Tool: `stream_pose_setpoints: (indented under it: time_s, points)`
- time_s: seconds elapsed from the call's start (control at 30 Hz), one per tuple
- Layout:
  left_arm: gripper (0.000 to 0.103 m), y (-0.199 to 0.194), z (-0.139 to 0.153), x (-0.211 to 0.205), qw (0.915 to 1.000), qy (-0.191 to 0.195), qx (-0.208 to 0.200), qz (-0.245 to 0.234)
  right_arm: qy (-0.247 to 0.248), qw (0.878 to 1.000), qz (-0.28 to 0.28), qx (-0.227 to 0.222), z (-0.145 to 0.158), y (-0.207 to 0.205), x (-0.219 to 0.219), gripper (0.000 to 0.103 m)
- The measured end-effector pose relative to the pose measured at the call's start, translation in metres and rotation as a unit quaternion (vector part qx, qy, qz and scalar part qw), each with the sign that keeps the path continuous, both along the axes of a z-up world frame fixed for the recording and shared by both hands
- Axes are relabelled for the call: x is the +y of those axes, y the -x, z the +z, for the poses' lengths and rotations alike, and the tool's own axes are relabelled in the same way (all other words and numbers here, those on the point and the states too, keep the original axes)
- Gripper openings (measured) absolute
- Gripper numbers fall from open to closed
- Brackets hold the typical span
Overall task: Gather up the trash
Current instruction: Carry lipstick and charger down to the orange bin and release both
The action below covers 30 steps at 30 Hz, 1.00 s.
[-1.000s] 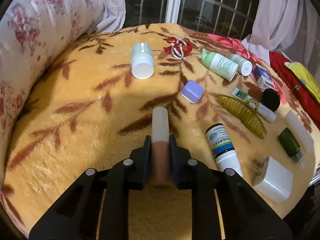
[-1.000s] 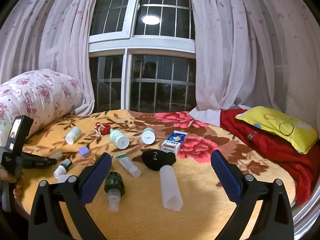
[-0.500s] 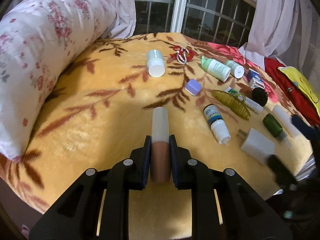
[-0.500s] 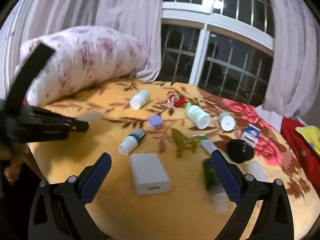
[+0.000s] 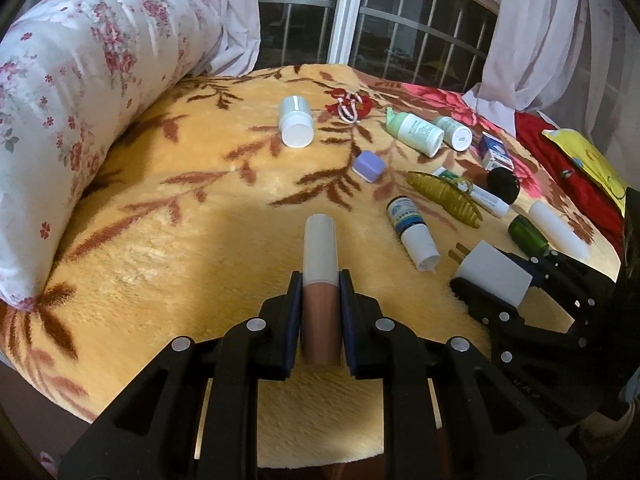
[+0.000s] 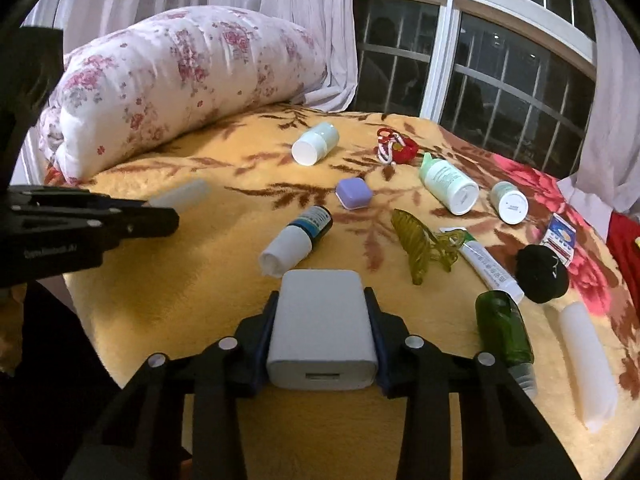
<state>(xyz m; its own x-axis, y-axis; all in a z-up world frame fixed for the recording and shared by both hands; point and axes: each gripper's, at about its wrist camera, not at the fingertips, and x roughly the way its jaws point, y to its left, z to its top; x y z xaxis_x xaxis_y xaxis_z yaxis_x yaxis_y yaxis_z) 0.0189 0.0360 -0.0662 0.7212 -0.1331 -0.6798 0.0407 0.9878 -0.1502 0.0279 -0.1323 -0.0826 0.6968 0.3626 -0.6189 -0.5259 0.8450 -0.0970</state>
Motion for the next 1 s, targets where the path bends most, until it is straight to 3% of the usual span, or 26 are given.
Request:
stream_pose_setpoints:
  time_s: [0.3,0.5,0.6,0.77,0.93,1.0]
  points:
    - [0.017,0.026,0.016,-0.019,0.999,-0.01,-0.013,-0.042,-0.023,0.999,0.018,-0.019,0.03,0.034,-0.011,0.039]
    - [0.017,0.069,0.019,-0.046,0.9923,-0.02,0.013,-0.121,-0.02,0.998,0.054,0.021,0.042,0.073,-0.028,0.039]
    - [0.017,0.09,0.003,-0.059,0.9841,-0.014,0.06,-0.166,-0.007,0.994,0.069,0.088,0.024,0.094,-0.037,0.039]
    - [0.018,0.108,-0.048,-0.082,0.9635,-0.013,0.155,-0.218,0.038,0.974,0.072,0.211,-0.049,0.118,-0.044,0.039]
    - [0.018,0.107,-0.097,-0.105,0.9396,-0.006,0.237,-0.247,0.069,0.954,0.063,0.284,-0.102,0.124,-0.044,0.04]
    - [0.021,0.104,-0.106,-0.107,0.9366,0.0,0.254,-0.242,0.078,0.948,0.06,0.302,-0.113,0.125,-0.045,0.042]
